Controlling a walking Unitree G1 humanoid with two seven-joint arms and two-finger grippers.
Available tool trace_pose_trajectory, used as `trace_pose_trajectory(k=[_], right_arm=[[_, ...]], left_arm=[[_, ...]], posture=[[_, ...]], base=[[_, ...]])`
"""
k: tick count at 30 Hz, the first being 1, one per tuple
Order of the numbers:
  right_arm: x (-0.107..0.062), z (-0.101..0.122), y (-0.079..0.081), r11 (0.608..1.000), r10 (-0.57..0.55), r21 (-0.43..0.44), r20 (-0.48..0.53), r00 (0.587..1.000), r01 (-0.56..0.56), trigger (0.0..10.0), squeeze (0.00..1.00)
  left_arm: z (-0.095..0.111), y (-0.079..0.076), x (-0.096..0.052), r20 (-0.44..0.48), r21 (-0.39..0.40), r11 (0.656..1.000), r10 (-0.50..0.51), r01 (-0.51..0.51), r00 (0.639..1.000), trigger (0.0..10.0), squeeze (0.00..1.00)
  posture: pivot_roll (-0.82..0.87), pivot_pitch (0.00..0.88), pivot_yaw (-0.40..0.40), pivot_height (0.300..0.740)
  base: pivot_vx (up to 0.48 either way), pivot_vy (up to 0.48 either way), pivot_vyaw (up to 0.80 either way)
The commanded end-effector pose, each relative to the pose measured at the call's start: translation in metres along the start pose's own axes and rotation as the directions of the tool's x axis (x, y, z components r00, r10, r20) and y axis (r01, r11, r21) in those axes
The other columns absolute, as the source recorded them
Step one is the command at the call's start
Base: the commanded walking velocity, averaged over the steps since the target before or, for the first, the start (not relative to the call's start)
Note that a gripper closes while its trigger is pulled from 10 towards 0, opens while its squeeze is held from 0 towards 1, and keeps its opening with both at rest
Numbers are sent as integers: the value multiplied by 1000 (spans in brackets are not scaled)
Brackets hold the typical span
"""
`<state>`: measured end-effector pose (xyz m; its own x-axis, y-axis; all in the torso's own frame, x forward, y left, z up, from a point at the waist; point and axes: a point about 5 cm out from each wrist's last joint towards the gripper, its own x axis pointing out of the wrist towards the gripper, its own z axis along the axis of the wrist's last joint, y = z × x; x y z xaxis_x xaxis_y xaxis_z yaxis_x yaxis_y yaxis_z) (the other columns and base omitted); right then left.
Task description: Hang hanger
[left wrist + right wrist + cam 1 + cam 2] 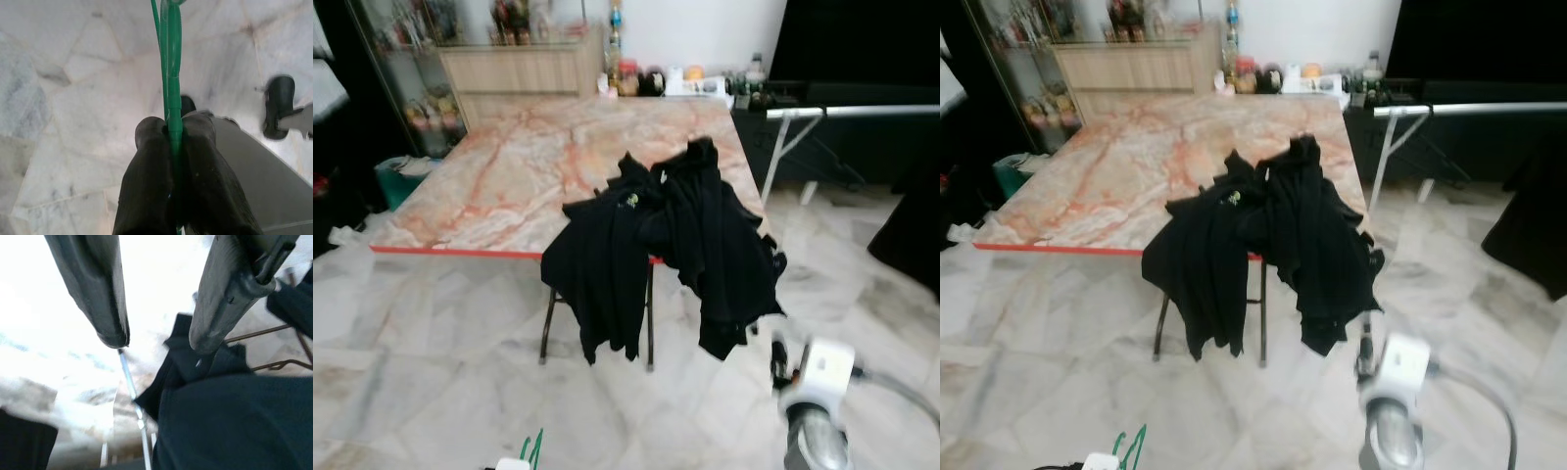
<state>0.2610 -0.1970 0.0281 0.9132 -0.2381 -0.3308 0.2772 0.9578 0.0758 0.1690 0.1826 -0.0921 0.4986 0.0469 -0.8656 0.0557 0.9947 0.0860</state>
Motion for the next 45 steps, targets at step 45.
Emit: trace_pose_trajectory(k=[45], right_arm=[[-52,-145,-12,994,21,-75,-594,804,-81,10000,0]], left_arm=[[3,12,0,-12,58,997,47,-46,999,10000,0]], posture=[[2,53,84,740]], base=[[0,-215,0]])
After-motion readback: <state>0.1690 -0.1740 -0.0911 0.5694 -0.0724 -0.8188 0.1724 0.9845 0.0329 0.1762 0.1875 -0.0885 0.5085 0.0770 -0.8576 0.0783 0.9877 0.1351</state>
